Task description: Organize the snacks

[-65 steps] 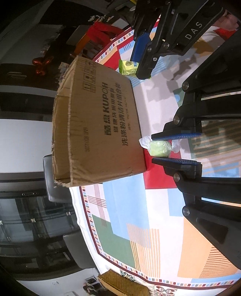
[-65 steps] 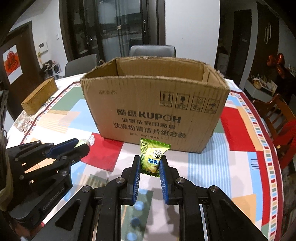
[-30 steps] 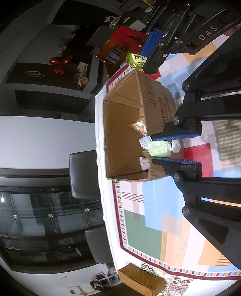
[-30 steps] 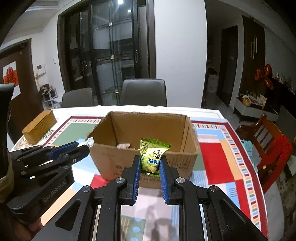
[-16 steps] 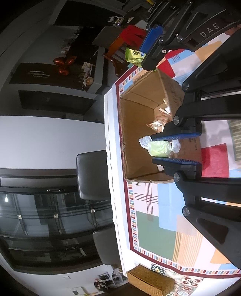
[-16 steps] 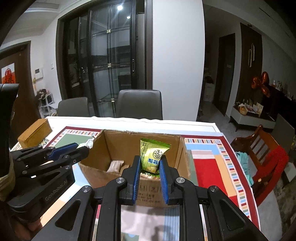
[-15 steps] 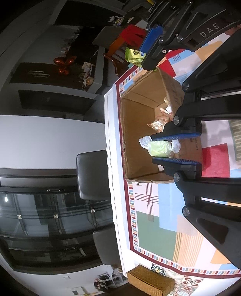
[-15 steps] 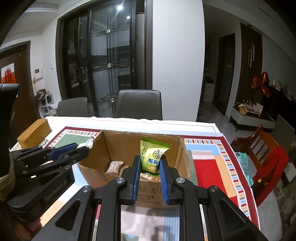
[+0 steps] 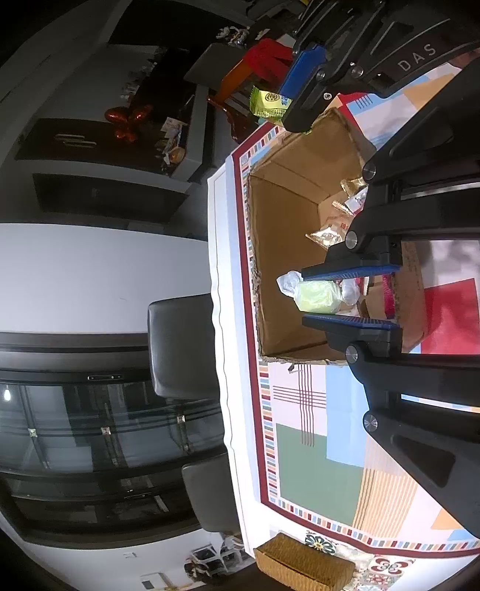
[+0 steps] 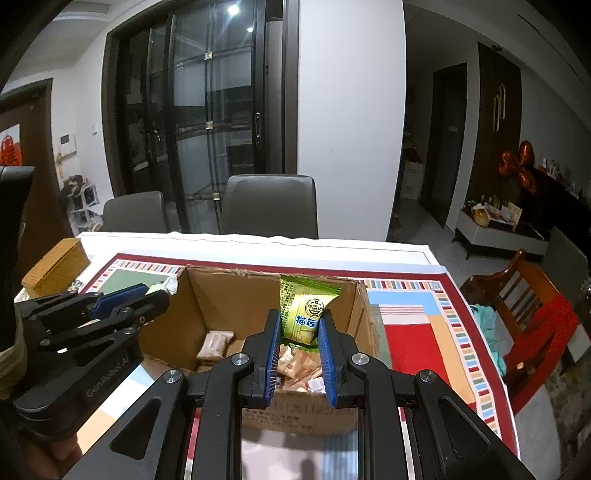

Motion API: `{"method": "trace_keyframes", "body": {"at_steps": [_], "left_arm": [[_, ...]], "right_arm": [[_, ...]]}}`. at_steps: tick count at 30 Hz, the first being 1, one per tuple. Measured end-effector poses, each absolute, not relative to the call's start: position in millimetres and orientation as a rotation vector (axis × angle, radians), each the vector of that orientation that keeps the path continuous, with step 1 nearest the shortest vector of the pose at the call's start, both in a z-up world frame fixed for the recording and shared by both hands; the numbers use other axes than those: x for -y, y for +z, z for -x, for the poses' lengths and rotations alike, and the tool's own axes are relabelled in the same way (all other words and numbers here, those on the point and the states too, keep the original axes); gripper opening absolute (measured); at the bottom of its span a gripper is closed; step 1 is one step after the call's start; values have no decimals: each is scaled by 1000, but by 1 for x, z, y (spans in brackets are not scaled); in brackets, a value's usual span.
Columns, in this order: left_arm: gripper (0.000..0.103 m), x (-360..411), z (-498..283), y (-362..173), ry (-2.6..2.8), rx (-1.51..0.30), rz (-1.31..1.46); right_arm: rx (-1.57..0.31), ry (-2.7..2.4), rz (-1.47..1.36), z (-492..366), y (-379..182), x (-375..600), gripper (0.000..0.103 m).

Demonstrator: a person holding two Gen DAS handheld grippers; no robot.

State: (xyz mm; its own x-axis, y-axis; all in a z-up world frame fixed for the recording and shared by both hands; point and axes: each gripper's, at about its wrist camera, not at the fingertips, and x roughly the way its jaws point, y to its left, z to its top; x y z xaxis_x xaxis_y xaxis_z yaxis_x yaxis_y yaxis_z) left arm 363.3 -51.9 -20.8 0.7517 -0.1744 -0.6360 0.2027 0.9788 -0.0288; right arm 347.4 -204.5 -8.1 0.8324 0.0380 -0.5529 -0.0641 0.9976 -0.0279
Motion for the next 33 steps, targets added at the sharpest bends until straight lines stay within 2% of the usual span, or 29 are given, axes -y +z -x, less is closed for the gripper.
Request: {"method": "trace_keyframes", "body": {"at_steps": [18,20,22,24,25,30,33], "left_arm": [[19,50,-386,-40,-214,-740,-22],[23,49,-386,-40,-214,-742,-14],[35,48,-386,-40,-213,-741,-23],[47,48,-385,-39,-209,-737,-31],[51,48,-384,-38,-206,-735,-34],[65,46,-380,-35,-179,-722,-46],[68,44,-377,-31,-161,-714,-52]], "right_arm": [[-645,52,54,-375,-27,205,22],[-649,53,54,-376,-26,205,24],[-649,51,55,-376,-26,205,31],[-643,51,57,-376,-25,205,44],[-638,46,61,-375,-25,205,46],[-627,32,63,-371,-22,207,59],[-619,24,60,-369,-20,207,60]]}}
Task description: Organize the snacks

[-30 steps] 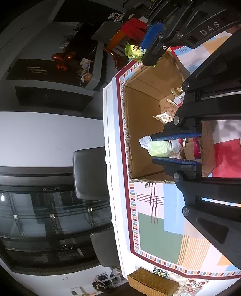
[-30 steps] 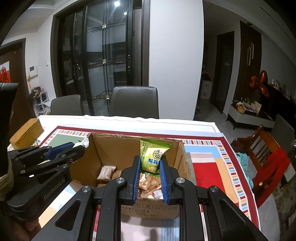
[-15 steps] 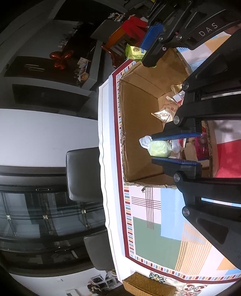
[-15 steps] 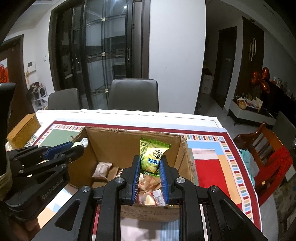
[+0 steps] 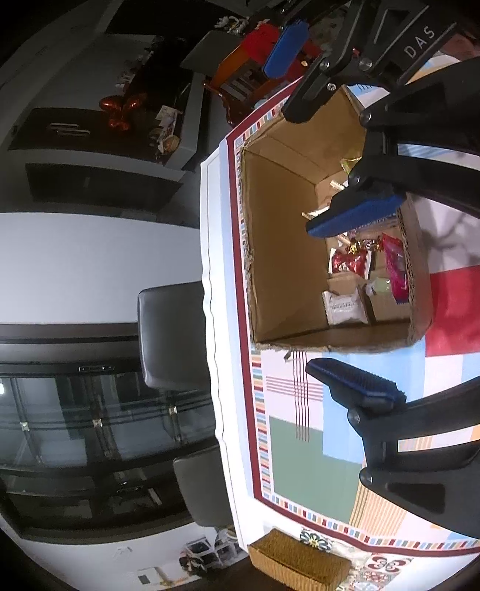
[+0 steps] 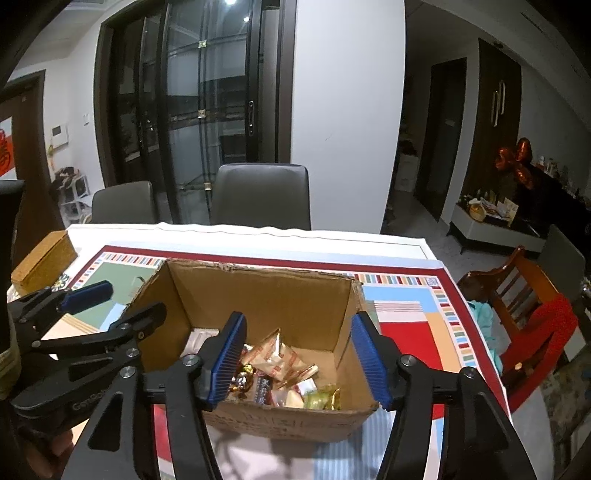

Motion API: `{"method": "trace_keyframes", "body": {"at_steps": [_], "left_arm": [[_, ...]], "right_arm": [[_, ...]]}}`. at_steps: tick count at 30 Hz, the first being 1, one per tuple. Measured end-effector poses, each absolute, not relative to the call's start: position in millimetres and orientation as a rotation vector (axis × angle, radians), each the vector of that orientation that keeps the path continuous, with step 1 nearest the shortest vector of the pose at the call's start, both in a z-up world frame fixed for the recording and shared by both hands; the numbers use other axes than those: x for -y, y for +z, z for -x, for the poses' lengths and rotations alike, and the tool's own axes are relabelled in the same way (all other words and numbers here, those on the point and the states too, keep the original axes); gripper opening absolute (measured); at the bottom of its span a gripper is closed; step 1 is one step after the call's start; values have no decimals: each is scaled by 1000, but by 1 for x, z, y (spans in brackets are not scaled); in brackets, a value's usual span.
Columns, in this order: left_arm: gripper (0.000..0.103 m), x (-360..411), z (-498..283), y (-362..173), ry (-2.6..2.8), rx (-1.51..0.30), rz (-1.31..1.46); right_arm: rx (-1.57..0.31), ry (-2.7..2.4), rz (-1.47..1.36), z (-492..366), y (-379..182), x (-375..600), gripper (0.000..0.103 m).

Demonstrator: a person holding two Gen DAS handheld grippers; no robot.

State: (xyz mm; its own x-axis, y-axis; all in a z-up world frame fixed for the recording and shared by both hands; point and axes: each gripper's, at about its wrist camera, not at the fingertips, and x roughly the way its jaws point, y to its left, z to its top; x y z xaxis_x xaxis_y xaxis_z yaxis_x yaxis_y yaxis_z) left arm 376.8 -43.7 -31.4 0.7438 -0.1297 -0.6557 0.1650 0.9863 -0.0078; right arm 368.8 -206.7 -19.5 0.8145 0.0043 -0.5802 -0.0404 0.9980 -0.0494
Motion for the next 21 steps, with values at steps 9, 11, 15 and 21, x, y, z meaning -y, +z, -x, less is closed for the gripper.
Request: {"method": "trace_keyframes", "body": {"at_steps": [9,11,15,21], "left_arm": [[73,37,-368,-23,-137,-699,-47],[74,36,-364,-21,-135,-695,-46],[77,34,-357,-17,-125,-691,-40],[83,28,-343,-10,-101,-674,-34]], "right_arm": [[-600,7,54,-358,-12,208,63],[-596,1,46,-355,-10,209,68],[-590,-5,39,-349,-7,211,69],[-585,-14,28,-335,-1,210,69]]}}
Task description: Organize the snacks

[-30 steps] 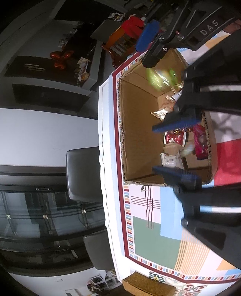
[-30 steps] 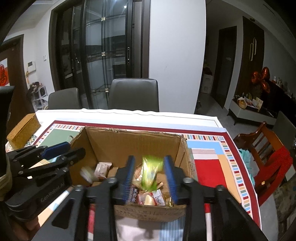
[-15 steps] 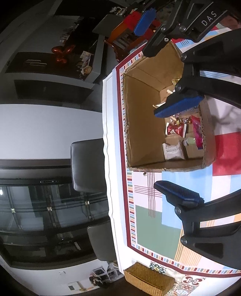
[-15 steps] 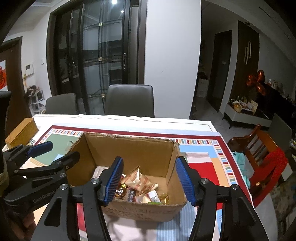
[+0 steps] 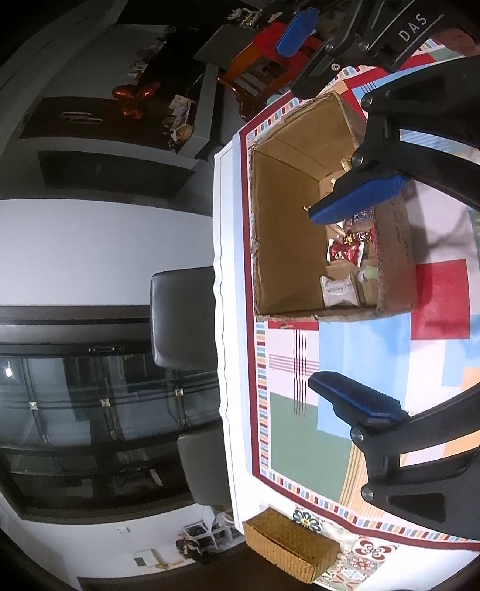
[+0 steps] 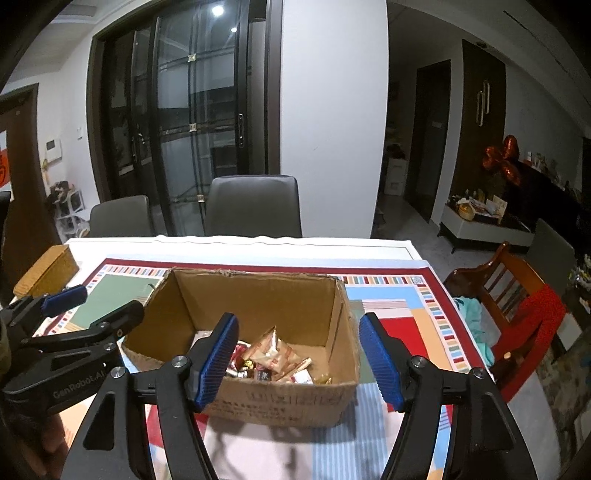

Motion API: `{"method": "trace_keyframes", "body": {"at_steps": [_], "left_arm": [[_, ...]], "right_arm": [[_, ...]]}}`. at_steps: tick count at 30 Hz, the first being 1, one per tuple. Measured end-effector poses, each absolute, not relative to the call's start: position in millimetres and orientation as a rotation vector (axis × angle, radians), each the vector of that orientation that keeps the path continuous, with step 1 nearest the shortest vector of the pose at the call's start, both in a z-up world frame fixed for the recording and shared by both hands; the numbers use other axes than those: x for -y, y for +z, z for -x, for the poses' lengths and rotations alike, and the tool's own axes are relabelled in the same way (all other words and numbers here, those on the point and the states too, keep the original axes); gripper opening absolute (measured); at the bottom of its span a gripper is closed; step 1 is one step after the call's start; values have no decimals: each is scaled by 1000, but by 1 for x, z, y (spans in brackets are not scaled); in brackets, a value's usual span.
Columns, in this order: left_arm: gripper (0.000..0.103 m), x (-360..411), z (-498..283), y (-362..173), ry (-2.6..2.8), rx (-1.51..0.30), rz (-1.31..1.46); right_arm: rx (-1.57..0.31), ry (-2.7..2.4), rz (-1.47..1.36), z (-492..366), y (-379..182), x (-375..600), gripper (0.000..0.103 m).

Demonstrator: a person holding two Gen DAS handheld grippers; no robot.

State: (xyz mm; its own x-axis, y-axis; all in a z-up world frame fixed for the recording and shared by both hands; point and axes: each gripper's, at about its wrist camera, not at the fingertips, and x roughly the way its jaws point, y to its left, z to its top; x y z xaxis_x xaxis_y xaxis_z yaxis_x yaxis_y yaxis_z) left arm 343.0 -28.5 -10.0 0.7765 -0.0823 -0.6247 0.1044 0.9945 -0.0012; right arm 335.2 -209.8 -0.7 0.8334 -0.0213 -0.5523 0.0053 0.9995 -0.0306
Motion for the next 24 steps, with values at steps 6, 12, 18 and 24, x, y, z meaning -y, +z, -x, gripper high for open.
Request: {"method": "trace_keyframes", "body": {"at_steps": [6,12,18,24], "left_arm": [[88,25,-327,-5,-84,-665,-41],[88,23,-311,-5,-85,-669,-44],[88,22,-300,-6,-87,-678,-40],[88,21,-286,-9,-89,-677,-34]], "right_arm": [[-575,-24,24,-321,5,209,69],[-574,-43,13,-305,7,211,69],[-574,-57,6,-293,6,216,69],[-584,-56,-5,-280,2,216,69]]}}
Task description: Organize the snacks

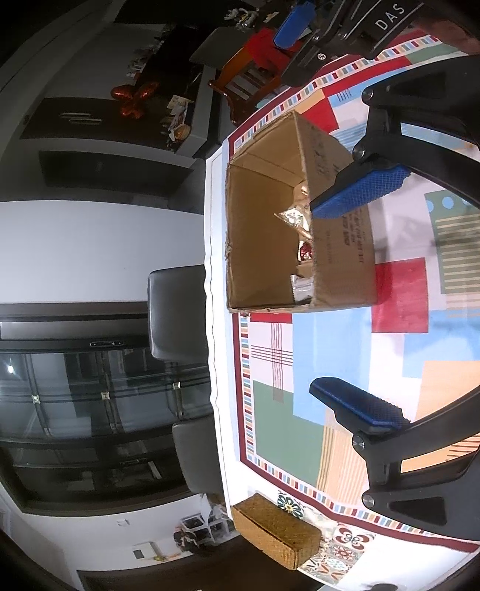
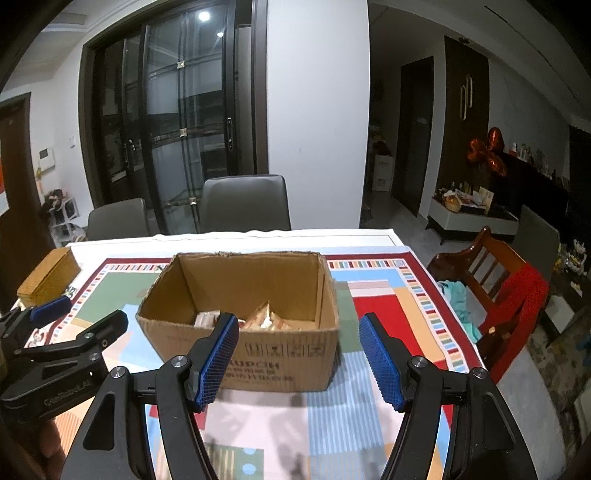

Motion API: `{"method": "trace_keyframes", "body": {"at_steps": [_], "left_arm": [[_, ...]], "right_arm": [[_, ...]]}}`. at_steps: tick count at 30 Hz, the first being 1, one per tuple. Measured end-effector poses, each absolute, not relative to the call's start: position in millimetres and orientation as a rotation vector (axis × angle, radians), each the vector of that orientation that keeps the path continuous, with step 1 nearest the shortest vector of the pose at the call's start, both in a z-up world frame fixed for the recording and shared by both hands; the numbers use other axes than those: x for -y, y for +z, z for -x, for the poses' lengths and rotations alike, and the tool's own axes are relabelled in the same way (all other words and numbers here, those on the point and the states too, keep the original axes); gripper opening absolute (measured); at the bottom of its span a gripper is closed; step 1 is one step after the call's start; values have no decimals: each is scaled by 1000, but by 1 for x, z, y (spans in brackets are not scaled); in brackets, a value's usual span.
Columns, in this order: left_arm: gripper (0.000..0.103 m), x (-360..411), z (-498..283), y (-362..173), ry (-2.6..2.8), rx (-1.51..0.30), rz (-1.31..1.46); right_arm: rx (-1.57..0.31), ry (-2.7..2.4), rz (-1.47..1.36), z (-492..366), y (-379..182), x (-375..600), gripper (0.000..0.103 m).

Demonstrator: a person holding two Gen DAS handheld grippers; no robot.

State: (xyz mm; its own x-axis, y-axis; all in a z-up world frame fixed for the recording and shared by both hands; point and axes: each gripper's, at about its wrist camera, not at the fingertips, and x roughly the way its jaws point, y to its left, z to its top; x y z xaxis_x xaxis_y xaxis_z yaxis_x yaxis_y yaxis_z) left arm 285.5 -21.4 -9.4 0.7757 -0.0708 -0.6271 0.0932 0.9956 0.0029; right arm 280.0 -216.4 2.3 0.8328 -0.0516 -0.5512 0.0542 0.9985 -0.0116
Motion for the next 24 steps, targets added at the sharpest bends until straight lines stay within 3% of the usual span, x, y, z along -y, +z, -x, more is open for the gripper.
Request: {"method": "trace_keyframes", "body": {"at_steps": [24], "left_arm": [[88,20,-216,-15,-85,-668,-42]], "right_arm": [[-602,-39,-24,-212,-10,217,69]]}}
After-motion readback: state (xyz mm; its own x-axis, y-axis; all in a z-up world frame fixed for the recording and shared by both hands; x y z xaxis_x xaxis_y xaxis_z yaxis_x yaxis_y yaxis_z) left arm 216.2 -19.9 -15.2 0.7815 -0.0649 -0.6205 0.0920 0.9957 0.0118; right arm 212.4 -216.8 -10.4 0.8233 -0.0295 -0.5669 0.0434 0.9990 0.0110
